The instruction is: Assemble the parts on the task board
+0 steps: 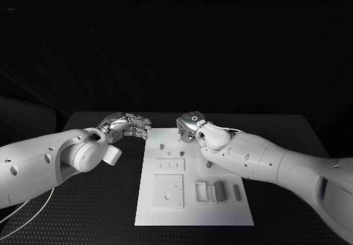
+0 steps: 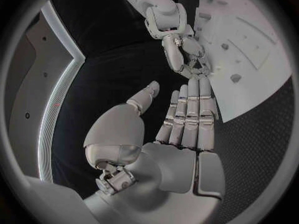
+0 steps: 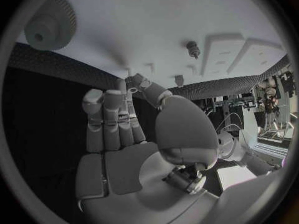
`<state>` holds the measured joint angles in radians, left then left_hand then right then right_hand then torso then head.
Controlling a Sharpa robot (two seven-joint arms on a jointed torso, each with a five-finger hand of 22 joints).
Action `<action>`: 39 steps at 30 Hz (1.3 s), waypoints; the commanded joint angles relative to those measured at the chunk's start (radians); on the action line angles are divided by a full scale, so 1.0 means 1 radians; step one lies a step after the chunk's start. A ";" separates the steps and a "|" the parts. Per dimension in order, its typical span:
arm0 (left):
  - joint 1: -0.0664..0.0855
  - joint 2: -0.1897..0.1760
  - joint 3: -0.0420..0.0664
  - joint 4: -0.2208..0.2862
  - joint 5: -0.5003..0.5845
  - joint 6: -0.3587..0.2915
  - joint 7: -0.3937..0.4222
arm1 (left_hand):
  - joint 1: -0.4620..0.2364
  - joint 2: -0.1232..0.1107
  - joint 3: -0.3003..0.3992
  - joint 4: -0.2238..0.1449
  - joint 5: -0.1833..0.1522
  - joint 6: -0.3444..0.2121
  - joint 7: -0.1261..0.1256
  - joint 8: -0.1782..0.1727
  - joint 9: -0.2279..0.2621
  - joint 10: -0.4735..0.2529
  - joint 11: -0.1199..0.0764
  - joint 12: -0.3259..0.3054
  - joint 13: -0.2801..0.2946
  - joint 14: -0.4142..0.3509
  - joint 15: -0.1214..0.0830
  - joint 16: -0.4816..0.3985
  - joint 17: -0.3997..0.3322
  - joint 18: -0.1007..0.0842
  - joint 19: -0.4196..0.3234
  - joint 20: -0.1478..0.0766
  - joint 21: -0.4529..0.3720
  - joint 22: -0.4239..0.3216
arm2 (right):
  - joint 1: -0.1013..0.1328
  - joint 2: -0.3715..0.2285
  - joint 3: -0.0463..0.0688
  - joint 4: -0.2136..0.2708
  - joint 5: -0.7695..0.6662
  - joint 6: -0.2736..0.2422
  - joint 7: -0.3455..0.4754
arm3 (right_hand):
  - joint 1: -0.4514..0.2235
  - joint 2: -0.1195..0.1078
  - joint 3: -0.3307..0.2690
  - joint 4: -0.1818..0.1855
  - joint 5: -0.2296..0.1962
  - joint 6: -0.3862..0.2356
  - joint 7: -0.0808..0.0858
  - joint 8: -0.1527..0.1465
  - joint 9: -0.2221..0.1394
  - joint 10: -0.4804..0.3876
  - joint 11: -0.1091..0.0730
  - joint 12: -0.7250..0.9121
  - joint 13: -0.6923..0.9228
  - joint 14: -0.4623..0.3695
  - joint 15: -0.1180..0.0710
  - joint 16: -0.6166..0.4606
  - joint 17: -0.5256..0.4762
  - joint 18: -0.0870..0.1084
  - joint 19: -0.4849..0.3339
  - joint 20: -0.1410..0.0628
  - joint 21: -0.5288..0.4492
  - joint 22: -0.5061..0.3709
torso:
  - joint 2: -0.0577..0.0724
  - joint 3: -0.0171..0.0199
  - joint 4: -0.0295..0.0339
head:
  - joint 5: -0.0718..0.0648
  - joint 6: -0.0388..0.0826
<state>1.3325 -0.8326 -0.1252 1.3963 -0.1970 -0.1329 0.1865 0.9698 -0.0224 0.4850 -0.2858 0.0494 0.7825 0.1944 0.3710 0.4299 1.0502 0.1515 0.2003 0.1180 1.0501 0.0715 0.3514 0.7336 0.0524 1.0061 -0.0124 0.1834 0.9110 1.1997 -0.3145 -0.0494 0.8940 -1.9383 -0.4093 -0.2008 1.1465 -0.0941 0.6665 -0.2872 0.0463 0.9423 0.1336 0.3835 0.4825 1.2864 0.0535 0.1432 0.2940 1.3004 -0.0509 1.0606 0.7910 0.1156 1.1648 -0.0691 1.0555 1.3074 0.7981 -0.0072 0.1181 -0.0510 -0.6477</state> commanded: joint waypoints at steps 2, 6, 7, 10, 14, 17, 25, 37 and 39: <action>0.001 0.000 0.001 0.002 -0.002 0.008 0.006 | -0.010 -0.001 -0.007 -0.001 0.001 -0.001 0.003 -0.002 -0.001 0.007 -0.001 -0.007 0.000 0.002 0.006 -0.007 0.001 0.011 0.001 -0.007 -0.005 -0.001 | 0.001 -0.002 0.000 -0.004 -0.008 -0.005 0.010 | 0.003 -0.008 0.005 -0.001 0.002 0.005 -0.001 0.005 0.001 -0.002 0.000 -0.001 0.002 -0.001 -0.006 0.006 -0.001 0.146 0.004 -0.003 0.005 0.017 | -0.002 -0.0007 0.0012 | 0.001 -0.006; 0.001 0.000 0.001 0.002 -0.002 0.009 0.006 | -0.010 -0.001 -0.007 -0.001 0.001 -0.001 0.003 -0.002 -0.001 0.007 -0.001 -0.007 0.000 0.002 0.006 -0.007 0.002 0.011 0.001 -0.007 -0.005 -0.001 | 0.001 -0.001 0.000 -0.007 -0.008 -0.003 0.010 | 0.003 -0.008 0.005 0.000 0.002 0.005 -0.001 0.005 0.001 -0.002 0.000 -0.001 0.002 -0.001 -0.006 0.006 -0.001 0.146 0.004 -0.003 0.005 0.017 | -0.001 -0.0013 -0.0006 | 0.004 -0.005; 0.001 0.000 0.001 0.002 -0.002 0.008 0.006 | -0.010 -0.001 -0.007 -0.001 0.001 -0.001 0.003 -0.003 -0.001 0.007 -0.001 -0.007 0.000 0.002 0.006 -0.007 0.002 0.011 0.001 -0.007 -0.005 -0.001 | 0.001 -0.001 0.000 -0.008 -0.008 -0.002 0.010 | 0.003 -0.008 0.005 0.000 0.002 0.005 -0.001 0.005 0.001 -0.002 0.000 -0.001 0.002 -0.001 -0.006 0.006 -0.001 0.146 0.004 -0.003 0.005 0.017 | -0.001 -0.0009 -0.0009 | 0.005 -0.004; 0.001 0.001 0.001 0.002 -0.002 0.009 0.005 | -0.010 -0.002 -0.007 -0.001 0.001 -0.001 0.003 -0.003 -0.001 0.007 -0.001 -0.007 0.000 0.002 0.006 -0.007 0.002 0.010 0.002 -0.007 -0.005 -0.001 | 0.001 -0.001 0.000 -0.009 -0.008 0.000 0.010 | 0.002 -0.008 0.006 0.000 0.002 0.005 -0.001 0.005 0.001 -0.002 0.000 -0.001 0.003 -0.001 -0.006 0.006 -0.001 0.146 0.004 -0.003 0.005 0.017 | -0.001 -0.0003 -0.0009 | 0.006 -0.005; 0.002 0.001 0.001 0.003 -0.002 0.008 0.005 | -0.010 -0.002 -0.007 -0.001 0.001 -0.002 0.003 -0.003 -0.001 0.008 -0.001 -0.008 0.000 0.002 0.006 -0.007 0.002 0.010 0.002 -0.007 -0.005 -0.001 | 0.001 0.000 0.000 -0.014 -0.008 0.002 0.011 | 0.002 -0.007 0.006 0.000 0.002 0.006 -0.001 0.005 0.001 -0.002 0.000 -0.002 0.003 -0.001 -0.006 0.006 -0.001 0.146 0.004 -0.003 0.005 0.017 | -0.001 -0.0002 -0.0017 | 0.008 -0.006; 0.002 0.002 0.001 0.001 -0.002 0.008 0.005 | -0.010 -0.002 -0.007 -0.001 0.001 -0.001 0.003 -0.003 -0.002 0.008 -0.001 -0.008 0.000 0.002 0.006 -0.008 0.003 0.010 0.002 -0.007 -0.005 -0.001 | 0.001 0.002 0.000 -0.019 -0.008 0.002 0.012 | 0.002 -0.007 0.006 0.000 0.002 0.006 -0.001 0.005 0.001 -0.002 0.000 -0.002 0.003 -0.001 -0.006 0.006 -0.001 0.146 0.004 -0.003 0.005 0.017 | 0.000 -0.0013 -0.0016 | 0.008 -0.006; 0.002 0.004 0.001 0.001 -0.002 0.008 0.005 | -0.011 -0.001 -0.007 0.000 0.001 -0.001 0.003 -0.003 -0.002 0.008 -0.001 -0.009 0.000 0.003 0.006 -0.008 0.003 0.010 0.002 -0.007 -0.006 -0.001 | 0.000 0.009 0.000 -0.025 -0.006 0.004 0.014 | 0.001 -0.008 0.006 0.000 0.002 0.006 -0.001 0.005 0.001 -0.003 0.000 -0.002 0.004 -0.001 -0.006 0.006 -0.001 0.146 0.004 -0.003 0.005 0.016 | 0.000 -0.0013 0.0001 | 0.011 -0.008; 0.003 0.005 0.001 -0.002 -0.002 0.008 0.004 | -0.011 -0.001 -0.007 0.000 0.001 -0.001 0.002 -0.003 -0.002 0.009 -0.001 -0.009 0.000 0.003 0.006 -0.009 0.004 0.010 0.002 -0.007 -0.006 -0.001 | 0.000 0.011 0.000 -0.014 -0.004 -0.002 0.011 | -0.001 -0.008 0.006 0.000 0.002 0.005 -0.001 0.005 0.001 -0.003 0.001 -0.003 0.005 -0.001 -0.006 0.006 -0.002 0.146 0.004 -0.004 0.004 0.016 | 0.000 -0.0006 -0.0036 | 0.013 -0.012; 0.003 0.005 0.001 -0.003 -0.002 0.009 0.004 | -0.011 -0.001 -0.007 0.000 0.001 -0.001 0.002 -0.003 -0.002 0.009 -0.001 -0.010 0.000 0.003 0.006 -0.009 0.004 0.010 0.002 -0.007 -0.006 -0.001 | 0.000 0.012 0.000 -0.015 -0.002 0.007 0.013 | -0.001 -0.007 0.006 0.000 0.002 0.006 -0.001 0.004 0.001 -0.003 0.001 -0.003 0.005 -0.001 -0.006 0.006 -0.002 0.146 0.004 -0.004 0.004 0.016 | 0.000 -0.0003 -0.0033 | 0.013 -0.012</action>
<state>1.3340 -0.8295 -0.1252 1.3929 -0.1973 -0.1329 0.1849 0.9698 -0.0224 0.4850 -0.2858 0.0494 0.7825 0.1944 0.3710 0.4300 1.0502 0.1515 0.1963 0.1180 1.0501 0.0715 0.3476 0.7362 0.0449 1.0061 -0.0124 0.1834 0.9111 1.1998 -0.3045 -0.0495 0.8773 -1.9372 -0.4089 -0.1936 1.1440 -0.0966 0.6663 -0.2872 0.0462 0.9404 0.1320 0.3849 0.4826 1.2861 0.0534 0.1432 0.2978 1.2994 -0.0517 1.0604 0.7903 0.1158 1.1687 -0.0695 1.0555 1.3073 0.7981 -0.0079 0.1147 -0.0375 -0.6592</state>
